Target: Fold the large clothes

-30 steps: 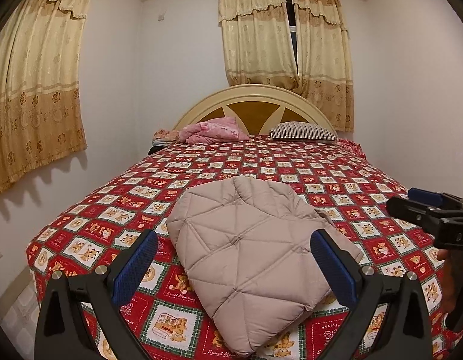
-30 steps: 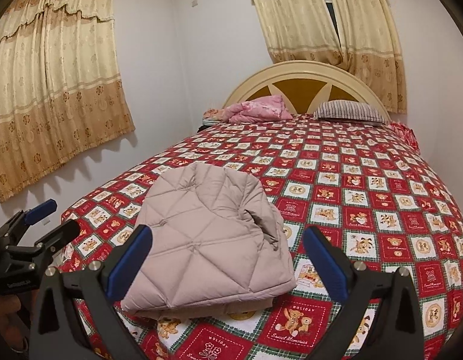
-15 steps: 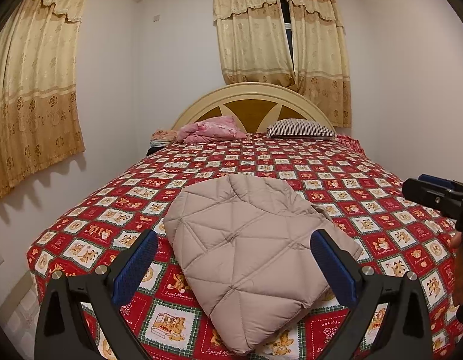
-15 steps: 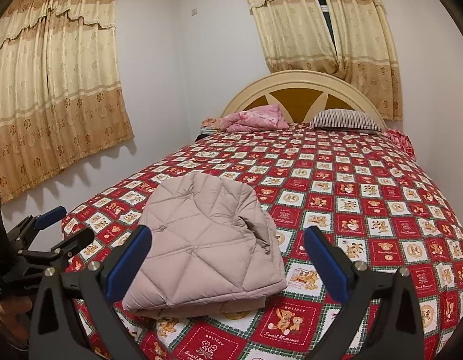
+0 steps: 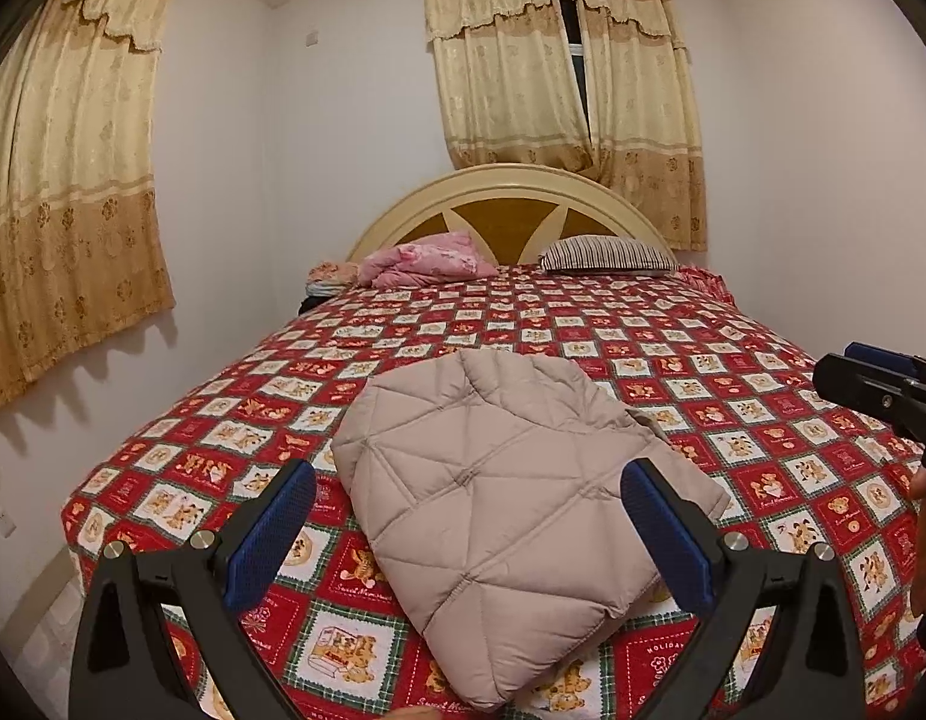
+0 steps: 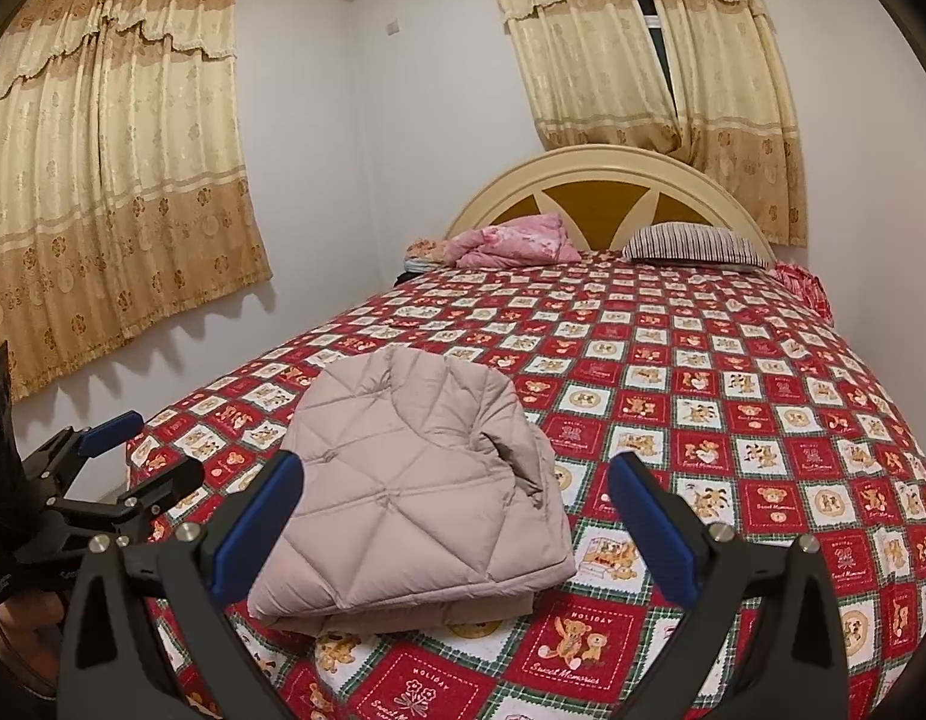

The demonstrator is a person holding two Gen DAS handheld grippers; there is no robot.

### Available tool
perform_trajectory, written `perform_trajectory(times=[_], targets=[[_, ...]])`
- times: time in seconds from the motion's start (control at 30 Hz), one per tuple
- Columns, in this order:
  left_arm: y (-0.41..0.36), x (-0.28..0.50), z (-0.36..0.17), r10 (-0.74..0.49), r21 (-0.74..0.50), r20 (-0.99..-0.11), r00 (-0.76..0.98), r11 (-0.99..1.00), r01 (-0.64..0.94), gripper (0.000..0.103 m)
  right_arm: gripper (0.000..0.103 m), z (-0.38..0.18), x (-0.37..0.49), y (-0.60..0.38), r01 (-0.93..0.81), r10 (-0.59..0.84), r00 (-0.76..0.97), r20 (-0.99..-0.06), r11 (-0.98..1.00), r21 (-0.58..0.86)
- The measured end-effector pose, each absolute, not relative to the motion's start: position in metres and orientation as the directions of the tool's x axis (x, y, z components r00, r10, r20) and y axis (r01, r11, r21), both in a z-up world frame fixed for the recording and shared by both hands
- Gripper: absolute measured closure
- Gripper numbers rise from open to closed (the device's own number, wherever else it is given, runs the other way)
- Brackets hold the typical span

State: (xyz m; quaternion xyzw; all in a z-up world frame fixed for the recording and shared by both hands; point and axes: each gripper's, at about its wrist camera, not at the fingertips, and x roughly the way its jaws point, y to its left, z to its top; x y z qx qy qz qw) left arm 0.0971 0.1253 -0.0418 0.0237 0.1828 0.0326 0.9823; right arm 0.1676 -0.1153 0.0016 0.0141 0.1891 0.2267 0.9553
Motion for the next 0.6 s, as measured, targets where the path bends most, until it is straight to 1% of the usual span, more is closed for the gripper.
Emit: perform_trajectory(times=[0.23,0.6], targets=[[0.126,0.094,-0.037,0.091,0.061,-0.342,0.935,0.995,-0.075,0.001,0.0,0.005,0.165,-0.117,-0.437,0.45,0.83,-0.329,0.892,0.116],[0.135,0.094,-0.034,0.122,0.057,-0.325,0.938,0.992,-0.11,0.001,0.0,0.003,0.163,-0.115,-0.445,0.458,0.826,-0.327,0.887,0.118]])
